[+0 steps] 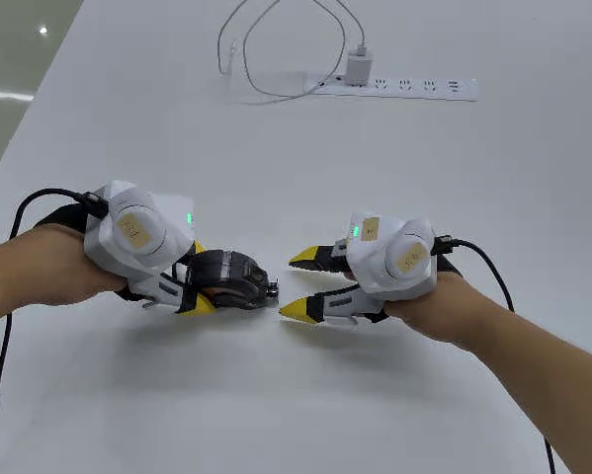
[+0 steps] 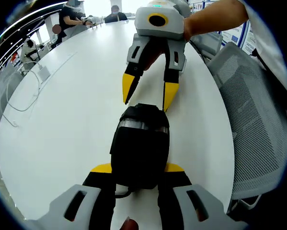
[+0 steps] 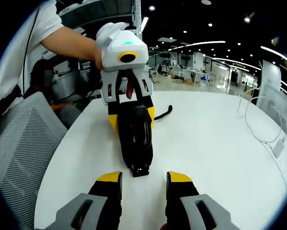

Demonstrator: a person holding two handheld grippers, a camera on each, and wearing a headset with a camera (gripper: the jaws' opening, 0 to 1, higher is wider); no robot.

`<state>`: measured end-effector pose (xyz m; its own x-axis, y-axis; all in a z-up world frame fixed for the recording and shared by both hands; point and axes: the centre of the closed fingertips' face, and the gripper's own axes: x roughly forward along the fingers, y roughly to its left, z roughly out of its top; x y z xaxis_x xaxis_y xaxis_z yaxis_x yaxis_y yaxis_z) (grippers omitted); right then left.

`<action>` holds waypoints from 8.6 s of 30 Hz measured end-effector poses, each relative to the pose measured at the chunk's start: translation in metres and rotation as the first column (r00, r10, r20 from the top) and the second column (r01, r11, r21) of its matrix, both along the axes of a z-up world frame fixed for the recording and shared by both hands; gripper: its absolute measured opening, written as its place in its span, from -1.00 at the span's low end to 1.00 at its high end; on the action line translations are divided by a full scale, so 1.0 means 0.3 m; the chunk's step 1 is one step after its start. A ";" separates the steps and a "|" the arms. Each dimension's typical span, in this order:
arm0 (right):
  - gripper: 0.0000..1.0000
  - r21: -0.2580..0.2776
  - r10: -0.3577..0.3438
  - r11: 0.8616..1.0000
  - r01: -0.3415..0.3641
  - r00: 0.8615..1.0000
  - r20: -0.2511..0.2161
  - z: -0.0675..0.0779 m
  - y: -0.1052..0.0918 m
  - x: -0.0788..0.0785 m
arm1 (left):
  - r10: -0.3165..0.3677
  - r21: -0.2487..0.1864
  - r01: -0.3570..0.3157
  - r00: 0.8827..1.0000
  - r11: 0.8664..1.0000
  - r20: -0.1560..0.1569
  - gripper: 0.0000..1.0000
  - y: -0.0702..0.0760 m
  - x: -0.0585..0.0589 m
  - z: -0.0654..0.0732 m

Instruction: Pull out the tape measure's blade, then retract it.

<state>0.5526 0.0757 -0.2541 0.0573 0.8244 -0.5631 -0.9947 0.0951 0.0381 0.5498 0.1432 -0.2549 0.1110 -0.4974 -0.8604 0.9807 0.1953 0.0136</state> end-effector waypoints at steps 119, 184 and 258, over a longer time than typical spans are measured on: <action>-0.84 -0.037 0.077 0.996 -0.076 0.997 0.023 -0.040 -0.060 -0.014 | -0.009 -0.005 0.009 1.000 1.000 0.006 -0.44 -0.001 0.002 -0.003; -0.84 -0.101 0.034 0.994 -0.031 0.999 0.031 -0.042 -0.240 0.001 | -0.001 0.002 0.001 1.000 1.000 0.007 -0.43 -0.001 0.005 -0.004; -0.85 -0.166 -0.006 0.986 0.007 1.000 0.012 -0.035 -0.430 -0.003 | -0.003 0.020 0.003 1.000 1.000 0.006 -0.44 -0.001 0.001 -0.004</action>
